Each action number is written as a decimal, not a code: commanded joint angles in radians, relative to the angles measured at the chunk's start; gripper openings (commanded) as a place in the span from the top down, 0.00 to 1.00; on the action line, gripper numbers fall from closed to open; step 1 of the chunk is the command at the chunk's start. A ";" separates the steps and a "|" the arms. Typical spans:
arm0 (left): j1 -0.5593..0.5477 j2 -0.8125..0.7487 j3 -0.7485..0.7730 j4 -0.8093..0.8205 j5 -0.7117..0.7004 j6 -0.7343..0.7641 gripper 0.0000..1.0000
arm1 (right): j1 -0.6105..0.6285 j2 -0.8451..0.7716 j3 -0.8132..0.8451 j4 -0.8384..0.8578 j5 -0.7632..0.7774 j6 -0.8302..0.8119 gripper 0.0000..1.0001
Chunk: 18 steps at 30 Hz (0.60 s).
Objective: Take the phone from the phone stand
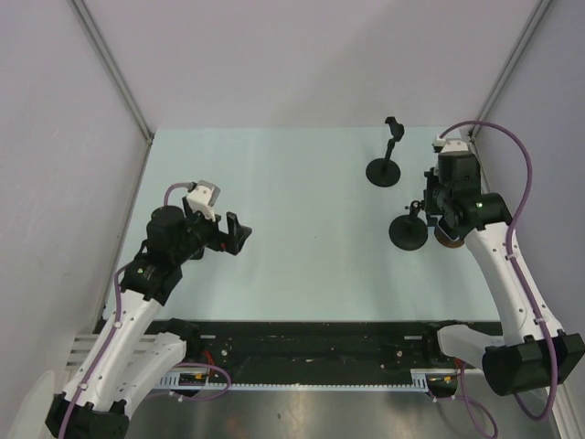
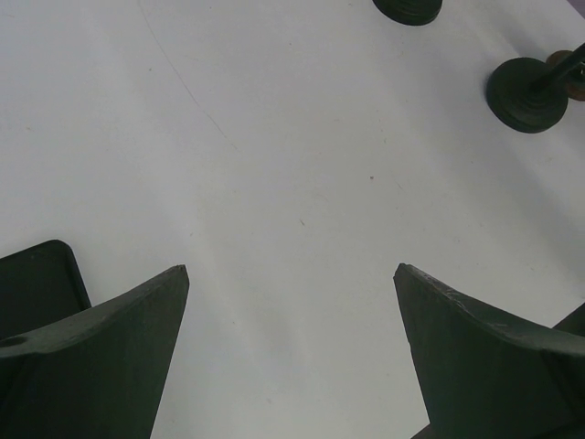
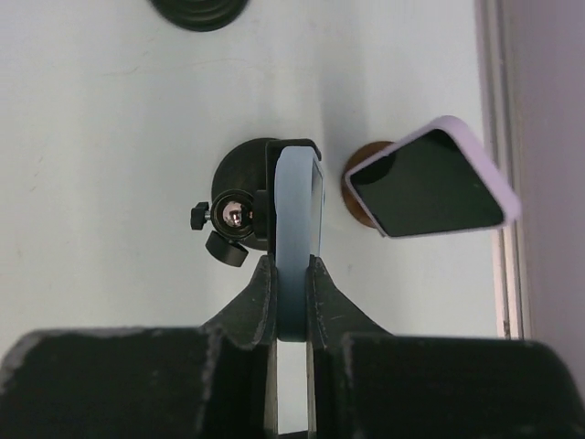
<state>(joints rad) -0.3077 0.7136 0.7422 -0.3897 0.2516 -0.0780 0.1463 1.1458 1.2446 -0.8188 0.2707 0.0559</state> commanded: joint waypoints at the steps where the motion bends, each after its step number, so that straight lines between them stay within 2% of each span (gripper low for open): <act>1: -0.007 0.003 -0.003 0.029 0.044 0.029 0.00 | 0.126 -0.054 0.038 0.052 -0.125 -0.034 1.00; 7: -0.007 0.012 -0.004 0.037 0.064 0.032 0.00 | 0.229 -0.074 0.038 0.171 -0.299 -0.001 1.00; 9: -0.007 0.017 -0.006 0.041 0.067 0.032 0.00 | 0.300 -0.066 0.038 0.225 -0.332 0.015 1.00; 14: -0.021 0.017 -0.009 0.052 0.074 0.030 0.00 | 0.456 -0.023 0.038 0.328 -0.320 0.013 1.00; 18: -0.074 0.023 0.009 0.057 0.066 -0.049 0.00 | 0.574 0.026 0.036 0.371 -0.272 -0.021 1.00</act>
<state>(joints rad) -0.3302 0.7334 0.7349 -0.3748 0.2924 -0.0807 0.6373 1.1561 1.2415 -0.6876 -0.0071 0.0483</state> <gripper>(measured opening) 0.996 0.123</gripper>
